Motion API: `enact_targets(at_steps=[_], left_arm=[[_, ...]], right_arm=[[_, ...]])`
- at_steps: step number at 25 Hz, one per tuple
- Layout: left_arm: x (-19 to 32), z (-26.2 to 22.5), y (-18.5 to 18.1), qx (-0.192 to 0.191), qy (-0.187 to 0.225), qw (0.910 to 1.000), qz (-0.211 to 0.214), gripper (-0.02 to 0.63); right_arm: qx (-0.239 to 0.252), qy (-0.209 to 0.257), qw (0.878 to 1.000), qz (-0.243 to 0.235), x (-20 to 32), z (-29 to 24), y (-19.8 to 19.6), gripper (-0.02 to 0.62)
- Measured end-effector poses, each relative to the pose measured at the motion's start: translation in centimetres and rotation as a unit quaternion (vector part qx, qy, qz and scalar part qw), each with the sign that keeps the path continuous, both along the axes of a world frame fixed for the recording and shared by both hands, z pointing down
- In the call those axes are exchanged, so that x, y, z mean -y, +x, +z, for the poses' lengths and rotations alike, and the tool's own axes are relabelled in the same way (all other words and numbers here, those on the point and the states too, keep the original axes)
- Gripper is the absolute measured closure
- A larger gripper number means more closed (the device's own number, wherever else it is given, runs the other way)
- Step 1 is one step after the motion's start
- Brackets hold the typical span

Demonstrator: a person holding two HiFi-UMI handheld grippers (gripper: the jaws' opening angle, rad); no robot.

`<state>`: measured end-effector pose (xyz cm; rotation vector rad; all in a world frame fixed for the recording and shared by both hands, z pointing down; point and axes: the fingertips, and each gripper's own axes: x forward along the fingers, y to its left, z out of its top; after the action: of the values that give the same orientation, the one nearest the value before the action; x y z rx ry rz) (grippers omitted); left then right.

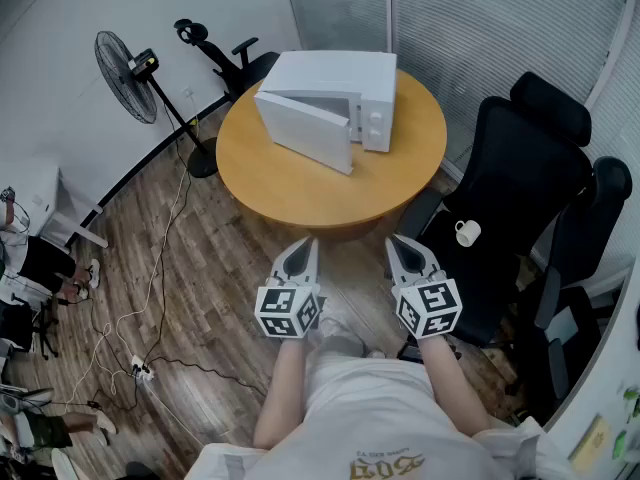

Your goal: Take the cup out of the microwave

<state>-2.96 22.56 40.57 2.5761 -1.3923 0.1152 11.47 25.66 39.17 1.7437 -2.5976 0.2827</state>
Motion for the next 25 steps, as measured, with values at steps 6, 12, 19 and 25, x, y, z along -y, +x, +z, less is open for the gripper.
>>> enact_targets(at_steps=[6,12,19,25], left_arm=[[-0.3,0.0,-0.2,-0.003,0.001,1.0000,-0.003,0.595],[-0.4,0.0,0.0,-0.013,-0.002,0.9999,-0.004,0.594],[1.6,0.8,0.0,-0.078,-0.037,0.9961,-0.015,0.104],[5.2,1.9,1.1,-0.050,-0.036,0.9979,-0.018,0.104]], right_arm=[[0.000,0.001,1.000,0.003,-0.3,0.1,0.3,0.586],[0.021,-0.006,1.000,-0.010,-0.1,0.4,0.6,0.584],[0.029,-0.012,0.999,-0.021,1.8,0.1,0.4,0.221],[0.039,-0.033,0.998,-0.021,4.8,1.9,1.0,0.222]])
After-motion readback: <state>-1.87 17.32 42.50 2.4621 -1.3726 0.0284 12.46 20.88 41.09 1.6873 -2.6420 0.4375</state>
